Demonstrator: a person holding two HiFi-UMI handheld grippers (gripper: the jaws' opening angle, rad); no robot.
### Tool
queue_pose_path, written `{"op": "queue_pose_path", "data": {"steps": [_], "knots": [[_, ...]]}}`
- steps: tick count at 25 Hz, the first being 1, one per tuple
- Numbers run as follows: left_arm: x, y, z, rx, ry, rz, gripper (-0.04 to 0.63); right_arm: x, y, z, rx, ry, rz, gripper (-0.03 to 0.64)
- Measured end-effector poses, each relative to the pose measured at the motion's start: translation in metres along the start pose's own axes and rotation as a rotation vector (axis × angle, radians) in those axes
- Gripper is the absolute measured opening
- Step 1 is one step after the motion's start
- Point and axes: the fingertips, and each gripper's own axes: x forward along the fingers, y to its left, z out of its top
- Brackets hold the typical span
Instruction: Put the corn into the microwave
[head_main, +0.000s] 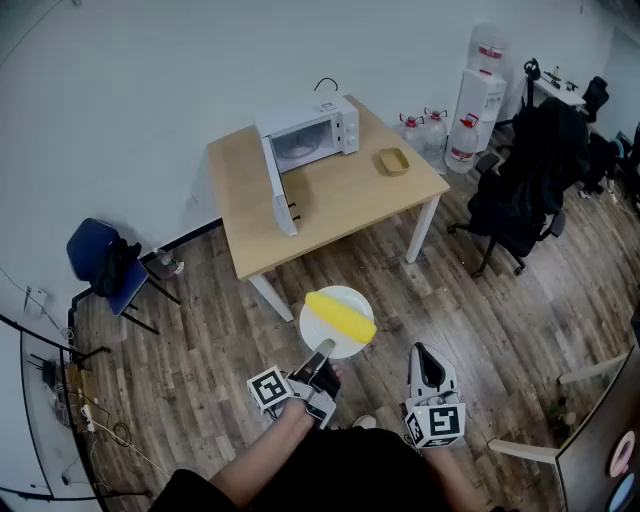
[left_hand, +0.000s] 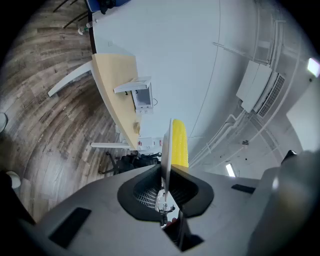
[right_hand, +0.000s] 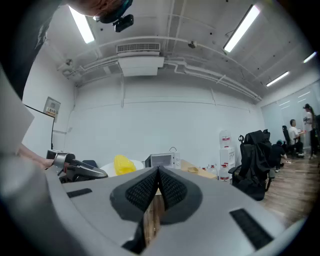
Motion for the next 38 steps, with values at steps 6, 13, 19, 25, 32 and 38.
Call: {"op": "queue_pose_path", "data": {"steps": [6,13,19,25,32,38], "knots": [[0.003,0.003,-0.013,-0.003,-0.001,0.008,0.031,-0.009,-0.006,-0.001,-0.002,-0.006,0.024,0.058],[0.008,0.010,-0.028,-0.011,0.017,0.012,0.031,-0.020,-0.013,-0.008,-0.009,0.002,0.030,0.058],[0.035,0.036,-0.026,-0.024,0.045,0.036,0.031,-0.008,-0.030,-0.024,0.002,0.021,0.024,0.058],[0.094,0.053,-0.005,-0.031,0.102,0.034,0.031,0.032,-0.058,-0.030,-0.011,0.073,-0.008,0.058],[0.183,0.051,0.031,-0.042,0.154,-0.023,0.031,0.106,-0.113,-0.029,0.013,0.112,-0.066,0.058],[0.241,0.056,0.079,-0.016,0.173,-0.017,0.031,0.174,-0.149,-0.011,-0.005,0.108,-0.153,0.058]]}}
